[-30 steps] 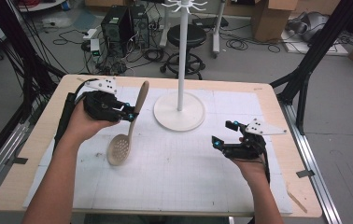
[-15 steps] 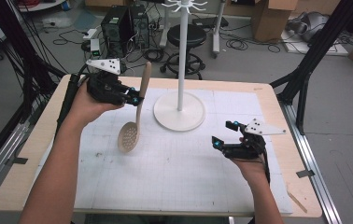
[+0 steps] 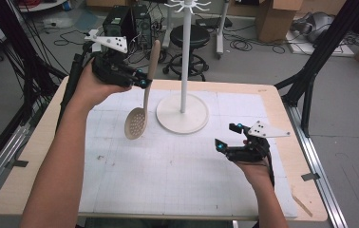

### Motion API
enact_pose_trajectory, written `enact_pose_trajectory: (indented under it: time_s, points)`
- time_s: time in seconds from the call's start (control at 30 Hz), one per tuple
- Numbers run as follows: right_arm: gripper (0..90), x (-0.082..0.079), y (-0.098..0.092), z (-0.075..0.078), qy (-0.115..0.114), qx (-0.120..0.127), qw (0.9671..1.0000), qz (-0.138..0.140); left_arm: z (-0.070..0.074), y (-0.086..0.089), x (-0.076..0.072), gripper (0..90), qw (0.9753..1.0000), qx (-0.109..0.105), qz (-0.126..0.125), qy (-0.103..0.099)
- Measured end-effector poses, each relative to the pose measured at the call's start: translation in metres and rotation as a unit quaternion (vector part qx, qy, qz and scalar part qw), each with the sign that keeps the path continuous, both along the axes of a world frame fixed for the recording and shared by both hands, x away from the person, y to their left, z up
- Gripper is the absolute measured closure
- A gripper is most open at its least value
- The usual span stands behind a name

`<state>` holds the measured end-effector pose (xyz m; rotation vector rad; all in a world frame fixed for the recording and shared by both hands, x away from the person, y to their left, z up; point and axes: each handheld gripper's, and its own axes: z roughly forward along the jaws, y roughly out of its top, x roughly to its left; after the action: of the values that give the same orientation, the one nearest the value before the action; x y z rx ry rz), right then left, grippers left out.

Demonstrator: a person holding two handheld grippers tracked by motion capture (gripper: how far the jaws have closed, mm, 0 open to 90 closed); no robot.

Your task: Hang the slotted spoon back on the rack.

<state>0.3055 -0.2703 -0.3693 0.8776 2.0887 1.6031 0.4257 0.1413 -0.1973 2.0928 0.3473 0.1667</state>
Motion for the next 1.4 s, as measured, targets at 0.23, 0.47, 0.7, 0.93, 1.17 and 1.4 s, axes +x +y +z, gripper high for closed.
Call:
enact_pose_trajectory:
  time_s: [0.23, 0.47, 0.7, 0.93, 1.17, 1.4]
  points:
    - [15.4, 0.000, 0.001, -0.001, 0.001, -0.002, 1.0000, 0.002, 0.018, -0.010, 0.017, 74.4, 0.9997, 0.012, 0.022, -0.001]
    - [15.4, 0.001, 0.001, -0.001, 0.002, -0.002, 1.0000, 0.003, 0.036, -0.018, 0.025, 74.4, 0.9995, 0.008, 0.032, -0.005]
    - [15.4, 0.000, 0.001, -0.001, -0.005, -0.004, 1.0000, 0.002, 0.049, -0.026, 0.032, 74.4, 0.9982, 0.027, 0.053, -0.012]
    - [15.4, 0.000, 0.001, 0.000, -0.004, -0.002, 1.0000, 0.002, 0.052, -0.033, 0.036, 74.4, 0.9978, 0.030, 0.058, -0.012]
    - [15.4, 0.000, 0.001, 0.000, -0.002, -0.001, 1.0000, 0.002, 0.053, -0.034, 0.041, 74.4, 0.9963, 0.041, 0.074, -0.011]
    - [15.4, 0.000, 0.002, 0.000, -0.001, -0.001, 1.0000, 0.005, 0.055, -0.039, 0.042, 74.4, 0.9964, 0.045, 0.070, -0.013]
